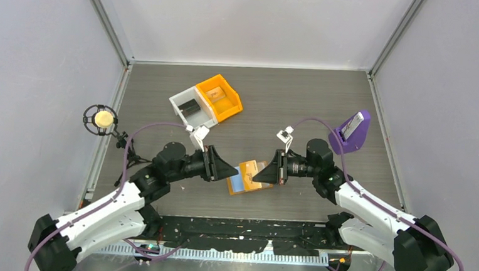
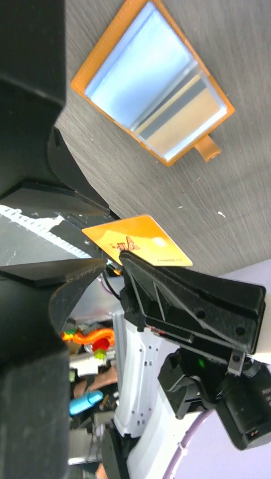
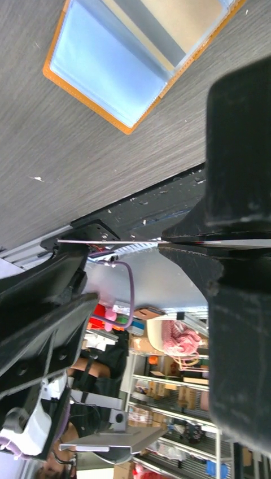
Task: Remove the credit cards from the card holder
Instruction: Remove the credit card from the card holder, then place the credit card in the storage box.
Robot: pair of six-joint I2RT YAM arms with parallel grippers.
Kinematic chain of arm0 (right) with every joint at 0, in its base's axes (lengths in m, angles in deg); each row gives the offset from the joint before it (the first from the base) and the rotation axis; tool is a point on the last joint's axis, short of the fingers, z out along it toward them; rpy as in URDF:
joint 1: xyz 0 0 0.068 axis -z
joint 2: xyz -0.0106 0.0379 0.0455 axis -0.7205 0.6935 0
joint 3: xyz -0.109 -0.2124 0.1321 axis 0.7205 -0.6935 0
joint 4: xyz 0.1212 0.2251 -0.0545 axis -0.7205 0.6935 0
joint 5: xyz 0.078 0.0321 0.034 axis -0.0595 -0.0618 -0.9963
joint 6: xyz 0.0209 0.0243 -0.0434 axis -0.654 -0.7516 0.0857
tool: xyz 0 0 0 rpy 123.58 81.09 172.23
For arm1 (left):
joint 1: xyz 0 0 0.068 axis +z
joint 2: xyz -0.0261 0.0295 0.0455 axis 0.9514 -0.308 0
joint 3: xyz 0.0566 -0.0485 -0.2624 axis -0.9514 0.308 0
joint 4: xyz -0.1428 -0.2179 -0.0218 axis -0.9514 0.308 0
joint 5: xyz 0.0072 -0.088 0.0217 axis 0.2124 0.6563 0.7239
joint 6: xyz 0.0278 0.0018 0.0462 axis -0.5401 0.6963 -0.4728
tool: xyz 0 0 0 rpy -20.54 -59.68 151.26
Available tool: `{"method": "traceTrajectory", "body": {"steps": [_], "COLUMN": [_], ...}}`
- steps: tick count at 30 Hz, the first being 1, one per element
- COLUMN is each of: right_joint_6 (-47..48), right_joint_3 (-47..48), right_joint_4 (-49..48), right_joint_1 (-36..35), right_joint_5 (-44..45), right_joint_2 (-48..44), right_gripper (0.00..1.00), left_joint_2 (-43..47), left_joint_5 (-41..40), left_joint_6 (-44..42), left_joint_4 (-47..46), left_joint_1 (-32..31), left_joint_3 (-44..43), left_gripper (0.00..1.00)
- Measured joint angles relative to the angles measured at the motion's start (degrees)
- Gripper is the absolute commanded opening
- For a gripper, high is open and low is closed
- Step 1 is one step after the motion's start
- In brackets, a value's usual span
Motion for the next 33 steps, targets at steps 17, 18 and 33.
{"method": "traceTrajectory", "body": {"steps": [17,18,33], "right_joint_6": [1.2,1.2,0.7], "right_joint_3": [0.2,0.2,1.0], "right_joint_4": [0.8,0.6,-2.4], "right_joint_1": [-9.4,-9.4,-9.4], "right_joint_5": [-5.9,-6.0,-7.8], "right_joint_2": [1.6,1.7,1.9], "right_gripper": [0.05,0.05,0.05], "left_joint_2": [-7.1,-7.4,-13.8], "left_joint_5": [13.2,13.8,19.2], "left_joint_6": [-27.0,-27.5,-30.4], "left_joint_4": [39.6,40.7,44.2], "left_joint_1": [0.0,0.0,0.0], "left_joint_3": [-26.8,-27.0,-30.3], "left_gripper": [0.41,0.41,0.44]}}
